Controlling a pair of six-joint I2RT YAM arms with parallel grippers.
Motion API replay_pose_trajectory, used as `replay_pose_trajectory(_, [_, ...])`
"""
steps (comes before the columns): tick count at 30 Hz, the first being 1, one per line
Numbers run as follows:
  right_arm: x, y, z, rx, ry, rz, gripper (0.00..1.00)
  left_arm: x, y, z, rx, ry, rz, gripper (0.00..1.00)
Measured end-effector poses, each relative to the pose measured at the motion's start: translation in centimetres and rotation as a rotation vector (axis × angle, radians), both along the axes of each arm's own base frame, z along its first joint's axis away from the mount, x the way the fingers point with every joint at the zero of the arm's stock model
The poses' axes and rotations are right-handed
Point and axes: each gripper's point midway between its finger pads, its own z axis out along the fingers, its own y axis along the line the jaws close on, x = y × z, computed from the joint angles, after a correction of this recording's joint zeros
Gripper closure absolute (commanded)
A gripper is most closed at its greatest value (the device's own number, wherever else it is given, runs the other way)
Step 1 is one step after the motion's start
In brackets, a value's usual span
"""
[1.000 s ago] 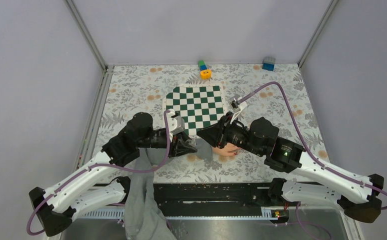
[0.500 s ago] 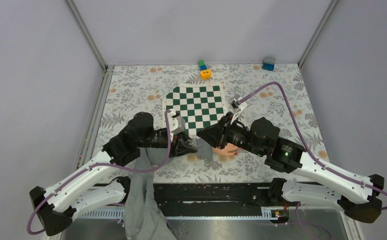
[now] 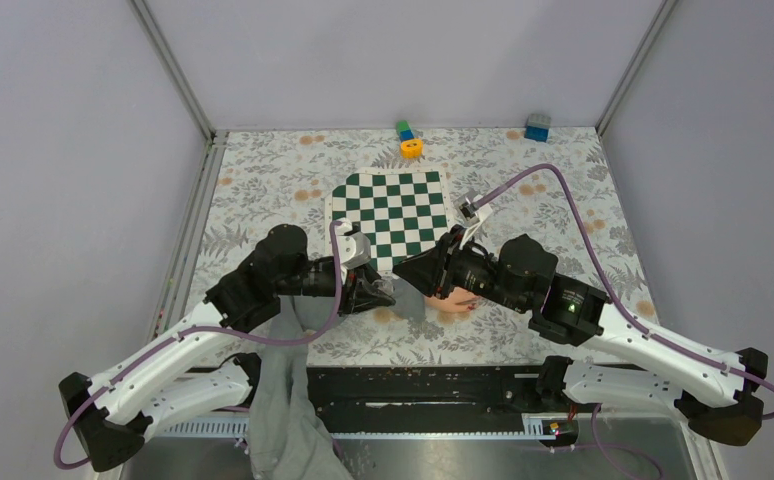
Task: Paint the nails
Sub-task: Screw the nail polish bottle.
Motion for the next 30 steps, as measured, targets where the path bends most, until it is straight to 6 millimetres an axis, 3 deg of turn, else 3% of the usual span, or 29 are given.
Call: replay_pose_trajectory(30, [-0.7,1.0,-1.4,-0.038,0.024,0.062,0.93,0.0,0.0,0.0,0.001,-0.004,-0.002,1.00])
